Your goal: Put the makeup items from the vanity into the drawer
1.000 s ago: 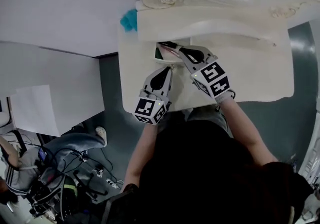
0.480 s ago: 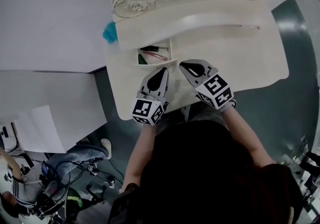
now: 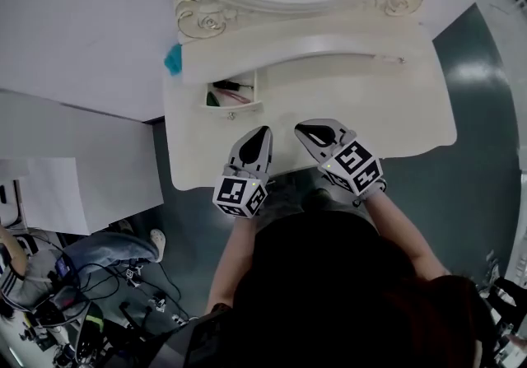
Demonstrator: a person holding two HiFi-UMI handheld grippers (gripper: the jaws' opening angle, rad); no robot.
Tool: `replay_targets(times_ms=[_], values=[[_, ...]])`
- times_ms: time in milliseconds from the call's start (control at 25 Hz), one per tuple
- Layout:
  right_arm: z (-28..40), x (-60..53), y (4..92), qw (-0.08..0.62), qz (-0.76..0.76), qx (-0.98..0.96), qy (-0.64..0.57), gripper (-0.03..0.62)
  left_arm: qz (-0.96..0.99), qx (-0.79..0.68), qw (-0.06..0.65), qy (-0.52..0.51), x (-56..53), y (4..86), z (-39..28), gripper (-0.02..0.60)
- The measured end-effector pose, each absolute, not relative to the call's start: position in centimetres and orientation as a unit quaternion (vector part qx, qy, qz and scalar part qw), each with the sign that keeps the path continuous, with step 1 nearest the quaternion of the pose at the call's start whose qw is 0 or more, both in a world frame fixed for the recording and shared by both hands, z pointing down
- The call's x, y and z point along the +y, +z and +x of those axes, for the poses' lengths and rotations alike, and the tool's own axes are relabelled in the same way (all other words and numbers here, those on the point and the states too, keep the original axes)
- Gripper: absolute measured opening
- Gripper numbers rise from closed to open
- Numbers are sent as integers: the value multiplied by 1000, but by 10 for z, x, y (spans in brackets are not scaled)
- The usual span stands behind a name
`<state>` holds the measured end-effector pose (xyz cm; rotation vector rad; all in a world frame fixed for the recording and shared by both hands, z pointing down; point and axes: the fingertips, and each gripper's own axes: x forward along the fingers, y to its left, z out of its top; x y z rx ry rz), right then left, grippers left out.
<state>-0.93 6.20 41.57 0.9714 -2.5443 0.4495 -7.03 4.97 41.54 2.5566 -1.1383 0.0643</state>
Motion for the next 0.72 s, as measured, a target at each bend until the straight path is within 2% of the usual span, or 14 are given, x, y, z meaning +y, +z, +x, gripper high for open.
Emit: replay_targets(times_ms=[720], values=[[111,202,432,181,333,-904,198,21,887,-421,188,34,197,427,36,12]])
